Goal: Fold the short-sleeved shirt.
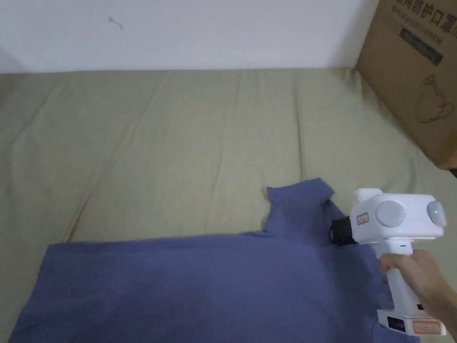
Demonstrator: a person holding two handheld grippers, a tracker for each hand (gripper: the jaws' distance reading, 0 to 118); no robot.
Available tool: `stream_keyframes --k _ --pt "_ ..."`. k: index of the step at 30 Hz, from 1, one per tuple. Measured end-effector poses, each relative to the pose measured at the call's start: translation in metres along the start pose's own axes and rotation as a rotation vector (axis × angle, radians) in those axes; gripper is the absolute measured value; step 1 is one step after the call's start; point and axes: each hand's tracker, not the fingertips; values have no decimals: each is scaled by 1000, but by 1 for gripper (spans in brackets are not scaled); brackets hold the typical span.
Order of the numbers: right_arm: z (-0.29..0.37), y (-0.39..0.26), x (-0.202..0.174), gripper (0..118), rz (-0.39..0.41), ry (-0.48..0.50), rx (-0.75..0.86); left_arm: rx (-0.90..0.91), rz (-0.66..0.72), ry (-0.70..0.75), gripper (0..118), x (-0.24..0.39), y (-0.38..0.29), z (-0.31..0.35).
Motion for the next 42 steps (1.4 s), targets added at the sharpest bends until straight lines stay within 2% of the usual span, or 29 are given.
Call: stream_keyframes --k 1,2,3,4,8,11,12,13,14,15,16,17,21,26,27,28,29,30,31,32,38,42 --pt "7 -1 0 62 7 9 17 -3 1 -3 1 1 1 0" --pt "11 -1 2 40 24 -2 37 -3 0 -6 1 1 1 1" --pt "14 -1 6 4 13 29 34 2 -5 -10 1 2 2 1" --pt "18 -1 8 0 8 27 30 3 -8 -10 1 3 4 0" --pt "25 4 7 0 -45 64 56 20 -14 -5 1 0 14 -6" --pt "30 5 5 0 -35 55 69 64 6 -3 3 -7 36 -16" --pt "29 5 1 0 -22 51 69 71 23 -6 11 -9 48 -21" --pt "29 4 0 0 -10 45 68 85 49 3 30 -10 61 -27" --pt "29 4 0 0 -4 43 65 95 53 -5 62 -12 72 -35" --pt "29 4 2 0 -3 42 66 95 53 -14 86 -13 86 -45" --pt "29 3 -1 0 -5 45 64 89 52 -14 102 -13 100 -58" --pt "29 2 0 0 -8 49 63 84 44 -12 106 -13 112 -69" --pt "27 0 4 0 -28 57 61 34 14 68 105 -13 147 -119" --pt "21 -2 3 0 -33 60 45 -48 70 31 103 -15 150 -158" --pt "22 -2 3 0 -30 60 40 -49 45 96 90 -14 148 -158" --pt "22 -2 1 0 -29 62 40 -21 26 49 81 -15 147 -152" --pt "25 -3 -1 0 -30 59 41 -16 11 62 75 -14 149 -142" --pt "31 -2 -2 0 -31 55 48 8 -19 66 59 -12 149 -131" --pt "37 -3 -3 0 -26 60 73 13 -13 5 27 -15 149 -124" --pt "44 -3 -4 0 -31 57 91 9 1 21 2 -15 148 -117" --pt "112 -18 -4 0 -17 58 181 91 -63 13 2 -12 128 -50" --pt "165 -50 6 0 -21 67 214 143 -84 -5 2 -19 98 8"
